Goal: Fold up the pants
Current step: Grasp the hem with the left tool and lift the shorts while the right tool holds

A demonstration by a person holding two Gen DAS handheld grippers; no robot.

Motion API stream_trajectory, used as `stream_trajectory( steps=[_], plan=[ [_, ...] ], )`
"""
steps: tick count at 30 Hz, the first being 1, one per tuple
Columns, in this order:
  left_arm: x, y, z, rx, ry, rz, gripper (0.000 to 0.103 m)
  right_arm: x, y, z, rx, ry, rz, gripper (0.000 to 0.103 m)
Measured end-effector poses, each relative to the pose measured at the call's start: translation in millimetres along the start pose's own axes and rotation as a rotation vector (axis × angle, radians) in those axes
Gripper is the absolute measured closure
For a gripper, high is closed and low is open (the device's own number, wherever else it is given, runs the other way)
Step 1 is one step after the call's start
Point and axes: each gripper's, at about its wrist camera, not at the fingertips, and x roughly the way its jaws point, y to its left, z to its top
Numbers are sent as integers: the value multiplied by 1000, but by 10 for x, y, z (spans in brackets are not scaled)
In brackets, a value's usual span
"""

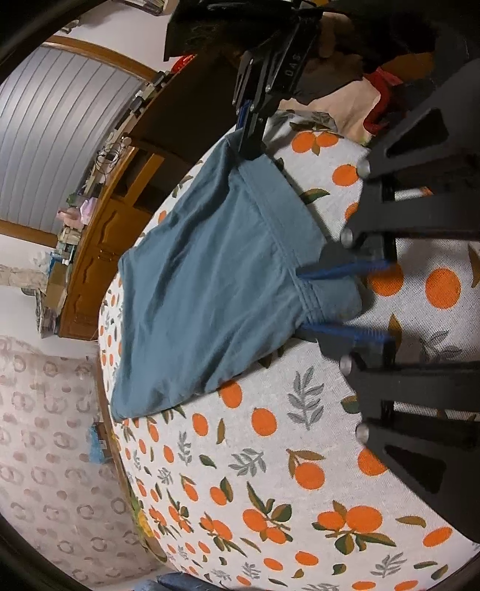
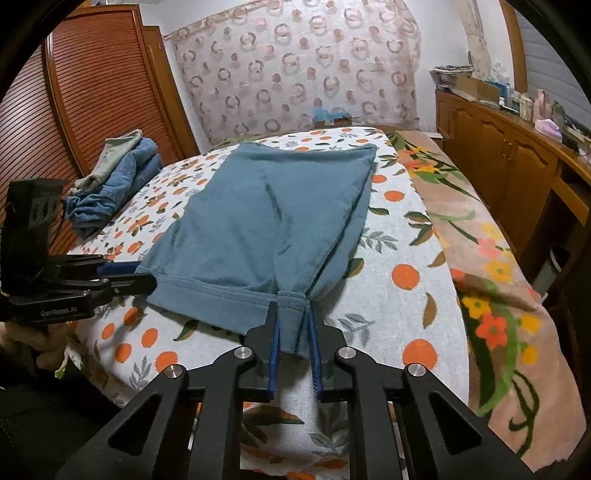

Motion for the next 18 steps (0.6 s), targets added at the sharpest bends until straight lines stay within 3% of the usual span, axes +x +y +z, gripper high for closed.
stream_trajectory(
  steps=[6, 18],
  plan=[
    [-212, -15, 131, -4, -64, -29, 90, -162, 68, 143, -27, -72, 34, 92],
    [-1263, 90, 811, 26, -323, 9, 90, -749, 448, 815, -158, -273, 70, 92]
  ],
)
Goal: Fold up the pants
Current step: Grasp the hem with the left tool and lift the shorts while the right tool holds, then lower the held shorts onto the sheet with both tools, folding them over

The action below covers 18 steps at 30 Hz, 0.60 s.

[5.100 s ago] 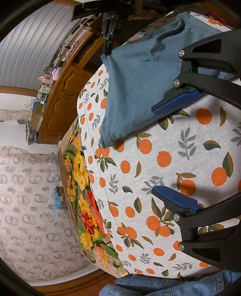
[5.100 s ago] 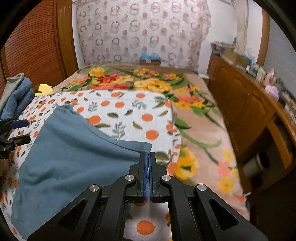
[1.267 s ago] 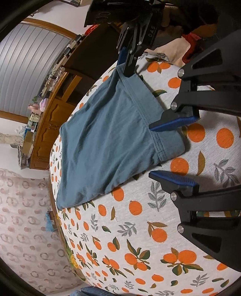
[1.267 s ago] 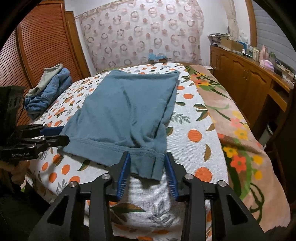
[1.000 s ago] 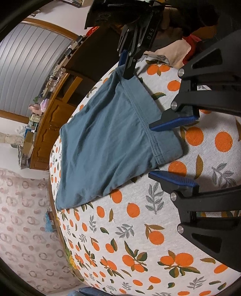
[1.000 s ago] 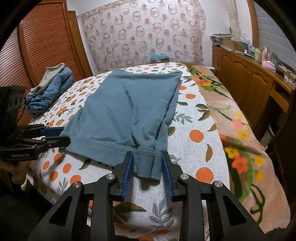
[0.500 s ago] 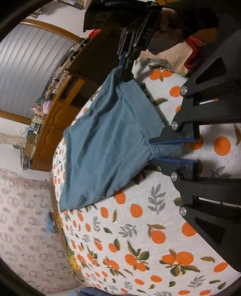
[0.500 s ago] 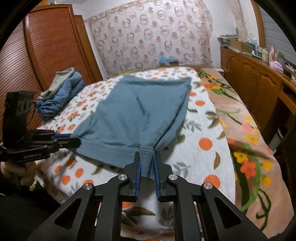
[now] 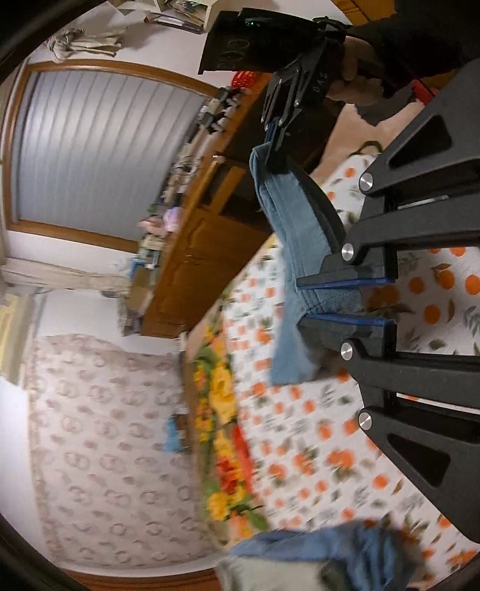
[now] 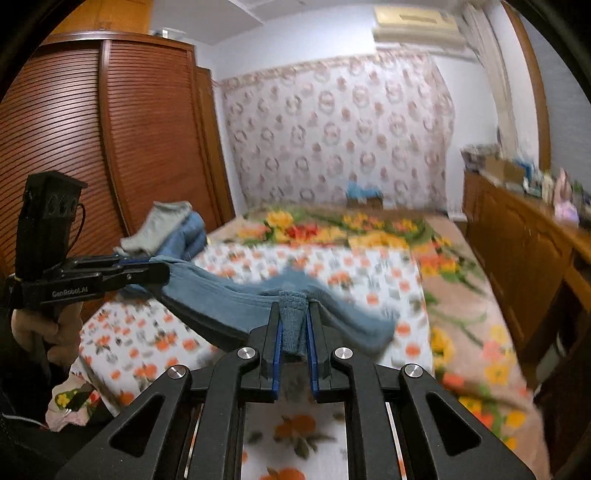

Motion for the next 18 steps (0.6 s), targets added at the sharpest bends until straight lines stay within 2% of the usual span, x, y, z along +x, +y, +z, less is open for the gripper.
stream_trajectory(
  steps=[8, 11, 18],
  plan=[
    [-516, 144, 401, 6, -133, 42, 90, -192, 352, 529, -84, -98, 52, 92],
    [-624, 235, 493, 3, -162, 64, 90, -183, 404, 615, -106, -116, 70, 92],
    [-375, 660, 666, -21, -148, 146, 90, 321, 244, 771, -120, -69, 93, 92]
  ],
)
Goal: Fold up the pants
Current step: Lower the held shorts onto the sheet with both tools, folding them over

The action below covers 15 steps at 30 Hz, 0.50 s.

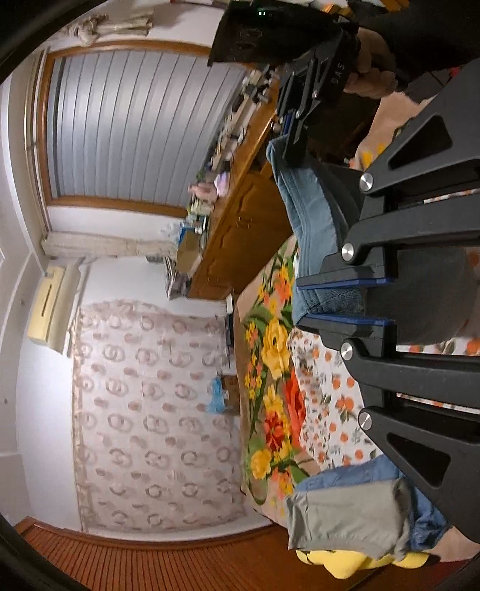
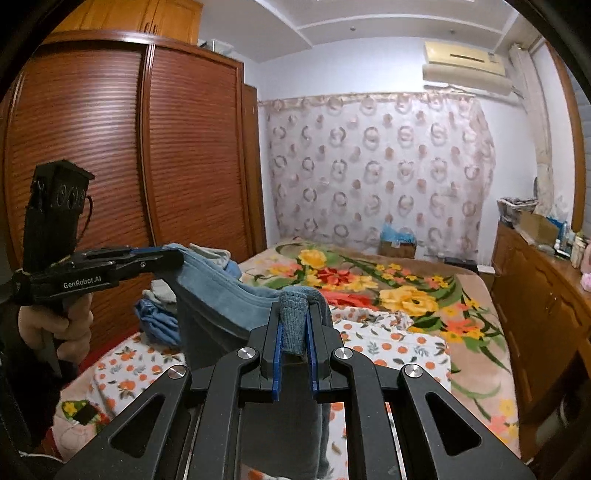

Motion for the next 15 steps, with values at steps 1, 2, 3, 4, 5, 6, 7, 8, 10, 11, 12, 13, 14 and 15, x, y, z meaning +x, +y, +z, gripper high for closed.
stream_trajectory(
  steps=[1, 2, 3, 4, 5, 6, 7, 8, 10, 11, 12, 13, 14, 15],
  plan=[
    [106, 77, 41, 1, 3, 21, 90, 96, -41, 36, -8, 6, -4, 92],
    [214, 144, 81, 1, 7, 41, 90, 186, -83, 88, -11, 10, -5, 92],
    [283, 183, 114, 3, 11, 54, 90, 310, -125, 147, -14, 13, -7, 92],
    [401, 245, 170, 5, 18, 74, 90, 438, -174, 212, -17, 14, -15, 92],
    [473, 293, 229, 2, 19, 86, 90, 544, -201, 314, -18, 13, -23, 92],
    [573, 368, 318, -7, 19, 97, 90, 645, -222, 410, -16, 10, -31, 92],
    [614, 402, 388, -8, 14, 106, 90, 758, -255, 485, -18, 7, -43, 92],
    [653, 433, 486, -7, 3, 117, 90, 846, -242, 539, -25, 1, -57, 92],
    [657, 473, 661, 2, -25, 132, 90, 1031, -277, 678, -29, -20, -76, 92],
    [646, 487, 738, 8, -41, 138, 90, 1103, -284, 743, -27, -32, -83, 92],
    [630, 482, 773, 14, -49, 142, 90, 1156, -296, 787, -22, -43, -86, 92],
    [615, 483, 787, 23, -53, 146, 90, 1206, -310, 820, -15, -54, -81, 92],
    [608, 489, 767, 33, -50, 152, 90, 1262, -317, 824, -10, -60, -73, 92],
    [606, 498, 726, 40, -42, 158, 90, 1290, -312, 802, -5, -58, -63, 92]
  ],
)
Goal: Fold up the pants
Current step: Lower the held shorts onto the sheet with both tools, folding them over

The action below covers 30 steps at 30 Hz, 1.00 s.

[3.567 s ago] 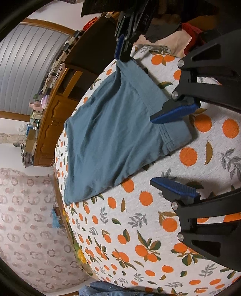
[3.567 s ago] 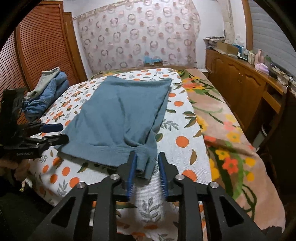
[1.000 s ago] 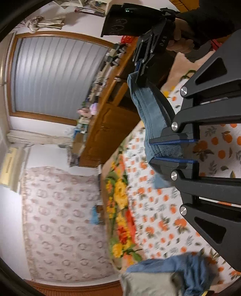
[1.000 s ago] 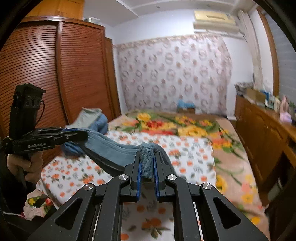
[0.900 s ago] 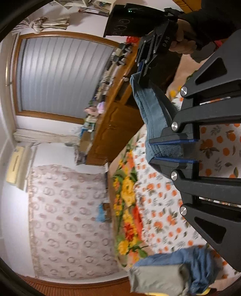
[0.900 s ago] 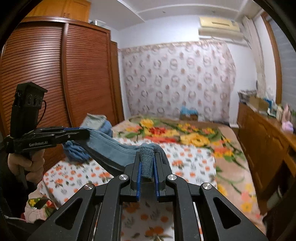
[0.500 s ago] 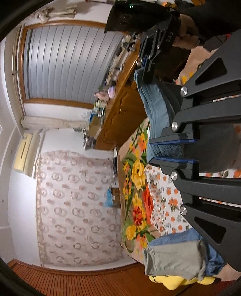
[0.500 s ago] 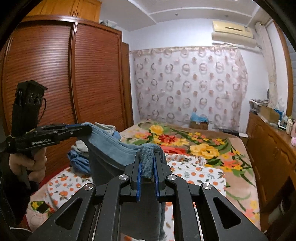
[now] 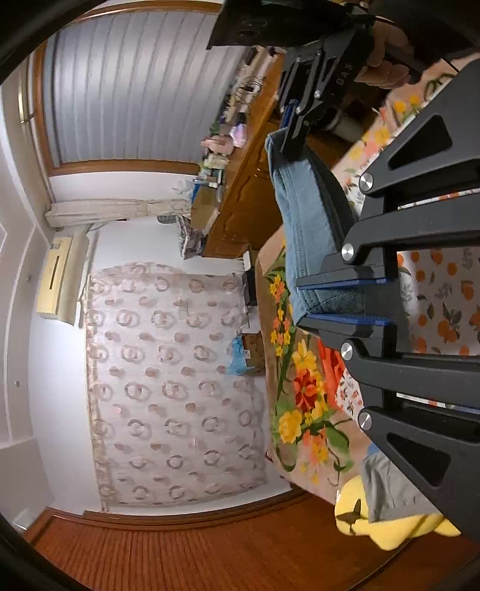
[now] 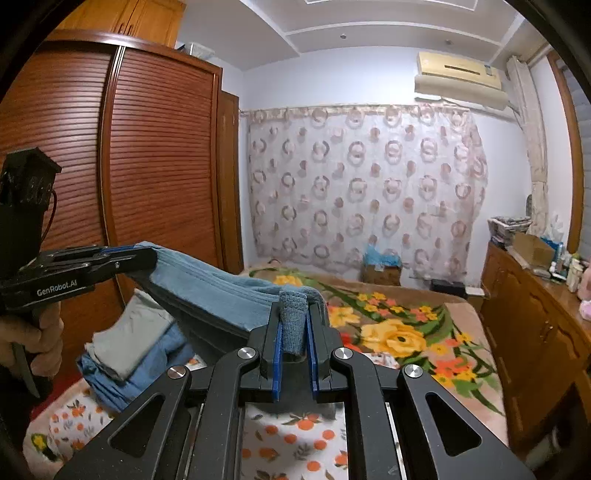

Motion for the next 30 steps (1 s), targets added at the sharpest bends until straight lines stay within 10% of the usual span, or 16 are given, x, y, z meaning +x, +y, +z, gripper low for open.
stream_trajectory(
  steps=[13, 30],
  plan=[
    [-91, 16, -1682, -54, 285, -20, 90, 440, 413, -1430, 44, 332, 139, 92],
    [-426, -164, -2275, -90, 351, -114, 90, 38, 455, -1794, 103, 424, 133, 92]
  ],
)
